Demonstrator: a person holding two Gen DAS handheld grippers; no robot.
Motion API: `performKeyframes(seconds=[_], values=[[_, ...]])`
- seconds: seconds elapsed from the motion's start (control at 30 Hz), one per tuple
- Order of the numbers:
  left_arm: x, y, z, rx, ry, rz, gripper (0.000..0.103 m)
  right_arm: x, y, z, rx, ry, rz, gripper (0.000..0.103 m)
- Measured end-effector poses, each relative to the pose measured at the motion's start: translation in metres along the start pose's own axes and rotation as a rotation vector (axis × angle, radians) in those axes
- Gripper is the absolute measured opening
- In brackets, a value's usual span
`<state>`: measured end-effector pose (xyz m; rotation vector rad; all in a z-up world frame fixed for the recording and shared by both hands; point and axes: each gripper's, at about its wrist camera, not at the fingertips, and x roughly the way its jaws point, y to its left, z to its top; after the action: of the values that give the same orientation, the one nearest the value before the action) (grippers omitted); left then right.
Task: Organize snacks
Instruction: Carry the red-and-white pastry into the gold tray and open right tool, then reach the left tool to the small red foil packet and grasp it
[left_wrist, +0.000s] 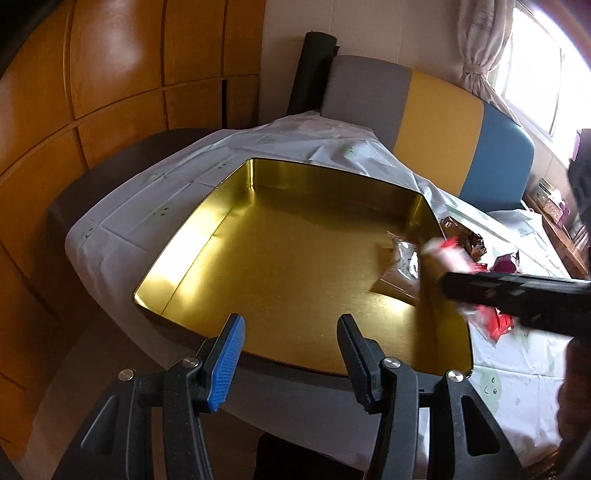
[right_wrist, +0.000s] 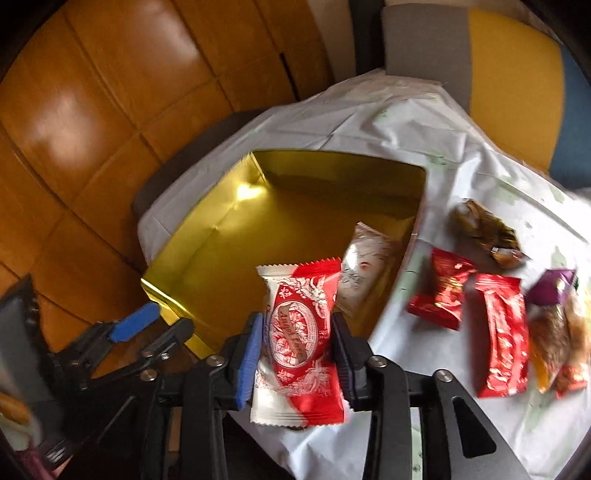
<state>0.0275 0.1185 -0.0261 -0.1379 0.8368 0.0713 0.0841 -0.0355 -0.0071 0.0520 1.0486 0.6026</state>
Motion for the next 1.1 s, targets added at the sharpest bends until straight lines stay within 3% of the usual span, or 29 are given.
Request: performKeyframes(seconds=[0.3, 0.53, 0.63, 0.9, 1.1], values=[[0.005, -0.003, -0.002, 0.011, 0.014, -0.026, 0.053, -0.013, -0.009, -0.009, 0.013, -0.046, -0.010, 0.040], [0.001, -0.032, 0.003, 0.110, 0.008, -0.104, 0.053, -0.040, -0.038, -0.023, 0.059, -0.090, -0.061, 0.041], [-0.003, -0.048, 0.008, 0.170, 0.004, -0.154, 0.053, -0.053, -0.061, -0.034, 0.088, -0.097, -0.107, 0.046], [-0.009, -0.116, 0.025, 0.372, 0.009, -0.291, 0.053, -0.088, -0.137, -0.064, 0.200, -0.084, -0.233, 0.048], [0.003, -0.163, 0.038, 0.431, 0.088, -0.350, 0.051, -0.110, -0.183, -0.074, 0.227, -0.091, -0.311, 0.055]])
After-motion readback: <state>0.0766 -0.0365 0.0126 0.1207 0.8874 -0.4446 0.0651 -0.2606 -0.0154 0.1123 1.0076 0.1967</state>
